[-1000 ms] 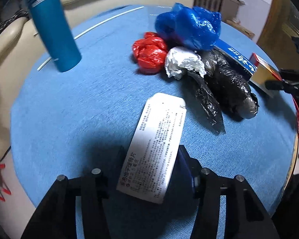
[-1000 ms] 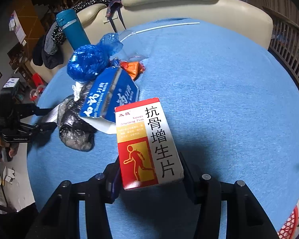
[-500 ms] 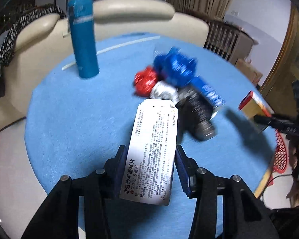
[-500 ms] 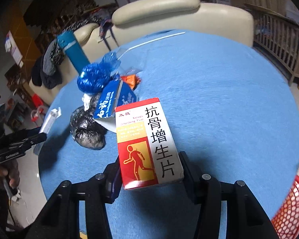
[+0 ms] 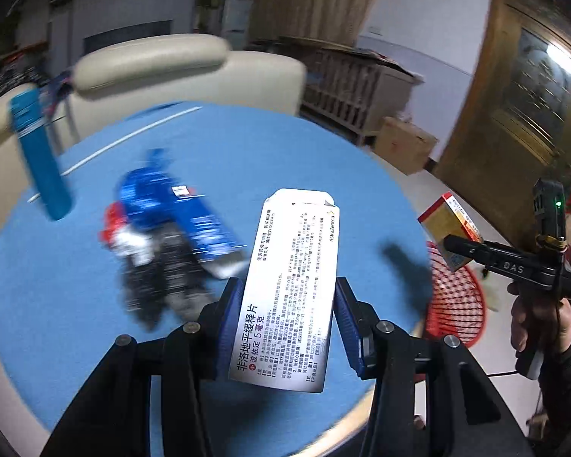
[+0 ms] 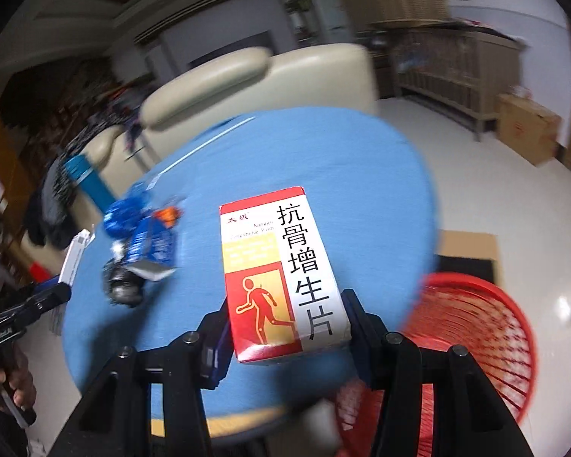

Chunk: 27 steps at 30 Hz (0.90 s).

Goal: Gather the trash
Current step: 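Carry the medicine box with the right tool into the red basket while the left tool drops the leaflet there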

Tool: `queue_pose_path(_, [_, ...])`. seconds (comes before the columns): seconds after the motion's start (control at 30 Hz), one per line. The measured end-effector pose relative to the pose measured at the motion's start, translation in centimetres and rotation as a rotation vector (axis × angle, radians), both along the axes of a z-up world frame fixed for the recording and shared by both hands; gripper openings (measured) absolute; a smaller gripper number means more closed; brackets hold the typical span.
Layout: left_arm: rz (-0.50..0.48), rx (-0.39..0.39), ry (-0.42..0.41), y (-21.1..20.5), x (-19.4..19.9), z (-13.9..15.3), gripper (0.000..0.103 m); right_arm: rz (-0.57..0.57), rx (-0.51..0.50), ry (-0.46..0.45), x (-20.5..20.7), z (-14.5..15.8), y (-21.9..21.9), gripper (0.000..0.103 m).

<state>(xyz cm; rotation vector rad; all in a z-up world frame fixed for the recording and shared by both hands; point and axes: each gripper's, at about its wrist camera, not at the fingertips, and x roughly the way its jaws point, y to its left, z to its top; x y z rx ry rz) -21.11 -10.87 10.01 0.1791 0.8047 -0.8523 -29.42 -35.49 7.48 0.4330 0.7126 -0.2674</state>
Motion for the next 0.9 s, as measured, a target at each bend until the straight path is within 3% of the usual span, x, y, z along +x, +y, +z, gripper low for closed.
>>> queue_pose_path(0.37, [-0.199,0.052,0.020,-10.8,-5.4,-1.2,0.050,-0.231,0.074,0.067,-9.2,-5.0,-8.2,0.054])
queue_pose_path(0.9, [-0.300,0.094,0.065,-20.4,-8.2,-2.8,0.050,-0.302,0.130,0.093,-11.6,-8.4,-10.9,0.054])
